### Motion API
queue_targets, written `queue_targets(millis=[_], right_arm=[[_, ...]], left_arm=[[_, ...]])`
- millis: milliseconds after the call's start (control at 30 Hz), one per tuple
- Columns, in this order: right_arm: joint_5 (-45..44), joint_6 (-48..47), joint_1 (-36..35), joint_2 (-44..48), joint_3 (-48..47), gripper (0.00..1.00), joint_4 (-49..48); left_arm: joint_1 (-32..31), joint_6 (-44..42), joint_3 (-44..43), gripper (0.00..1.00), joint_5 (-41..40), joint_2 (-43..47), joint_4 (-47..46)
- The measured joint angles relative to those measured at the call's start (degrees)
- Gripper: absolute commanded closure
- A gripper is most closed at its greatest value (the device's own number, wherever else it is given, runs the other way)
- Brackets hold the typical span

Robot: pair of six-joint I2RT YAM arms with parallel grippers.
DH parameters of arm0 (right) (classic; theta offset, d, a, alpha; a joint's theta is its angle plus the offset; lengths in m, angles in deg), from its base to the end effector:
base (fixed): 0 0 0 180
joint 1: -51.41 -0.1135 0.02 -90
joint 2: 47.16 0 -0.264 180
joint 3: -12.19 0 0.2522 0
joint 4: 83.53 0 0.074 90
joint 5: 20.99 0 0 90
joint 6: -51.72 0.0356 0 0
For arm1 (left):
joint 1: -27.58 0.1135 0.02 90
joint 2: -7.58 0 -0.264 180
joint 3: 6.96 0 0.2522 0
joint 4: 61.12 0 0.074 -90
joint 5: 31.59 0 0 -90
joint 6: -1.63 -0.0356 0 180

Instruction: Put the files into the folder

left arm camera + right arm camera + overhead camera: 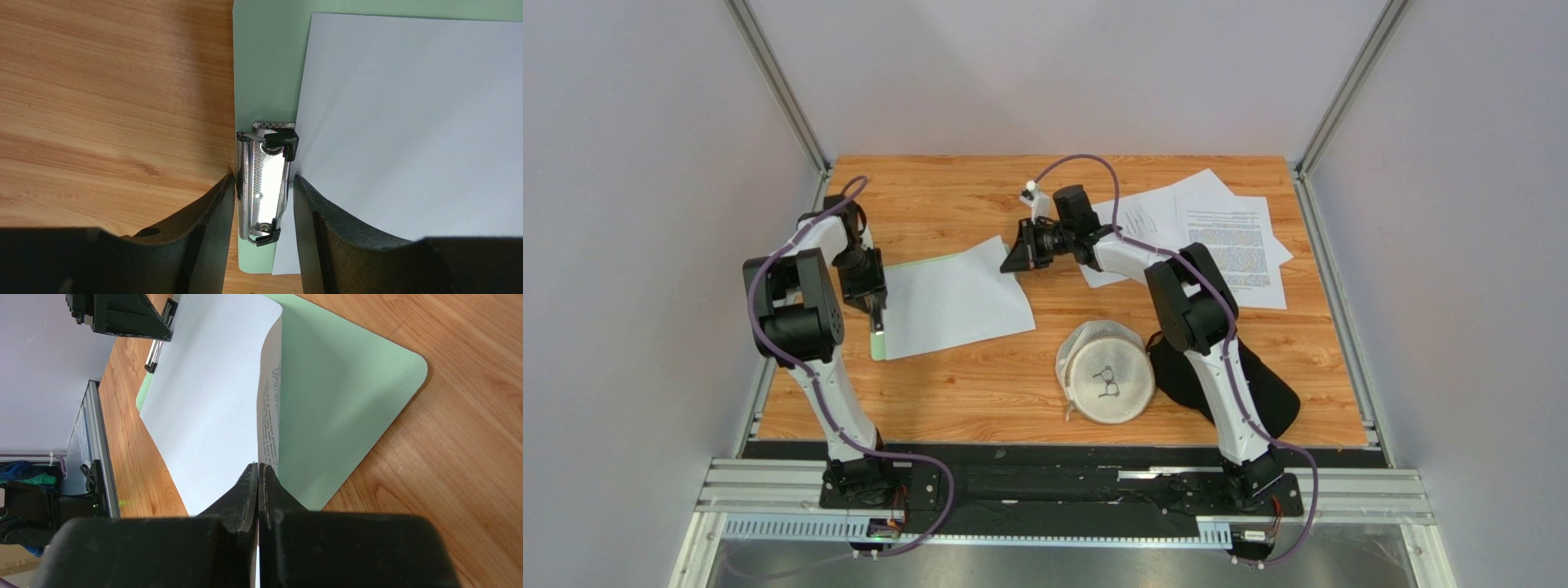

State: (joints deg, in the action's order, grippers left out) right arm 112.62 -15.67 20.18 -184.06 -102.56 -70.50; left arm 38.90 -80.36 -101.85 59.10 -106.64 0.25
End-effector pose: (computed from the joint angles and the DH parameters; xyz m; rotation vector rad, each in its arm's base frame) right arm 0.4387 0.2947 0.1413 -0.6389 2.2237 1.3400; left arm 0.3766 0.0750 0.1626 -0.4987 2.9369 -0.0109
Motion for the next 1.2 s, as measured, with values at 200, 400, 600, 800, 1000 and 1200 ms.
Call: queue_targets(millis=[200,400,600,800,1000,1200], right_arm=[[0.0,0.0,0.6,0.0,0.0,1.0,0.0],[0.0,0.0,1.0,0.0,0.0,1.0,0.0],[-0.1,0.3,1.4,-0.9,-0.3,1.0,0.0],[-0.5,1.4,1.4,-1.3,-0.3,1.0,0.0],[-2.1,2.7,1.9,-1.3,0.4,1.0,-0.4],[-2.9,3.5,3.2,-1.3,2.3,1.0,-0.4]], left_arm=[[0.0,-0.1,-0.1,0.7,0.5,0.0,0.4],[-0.1,-0.4,-0.3,0.96,2.1,0.0,1.0],[-0.3,-0.2,-0.4,1.0,3.8,-0.2,1.4],[-0.3,0.4,-0.2,1.0,6.6,-0.2,1.1],[-0.3,1.1,1.3,1.0,9.2,0.8,-0.5],[-0.5,1.9,2.3,1.0,12.3,1.2,-1.9]])
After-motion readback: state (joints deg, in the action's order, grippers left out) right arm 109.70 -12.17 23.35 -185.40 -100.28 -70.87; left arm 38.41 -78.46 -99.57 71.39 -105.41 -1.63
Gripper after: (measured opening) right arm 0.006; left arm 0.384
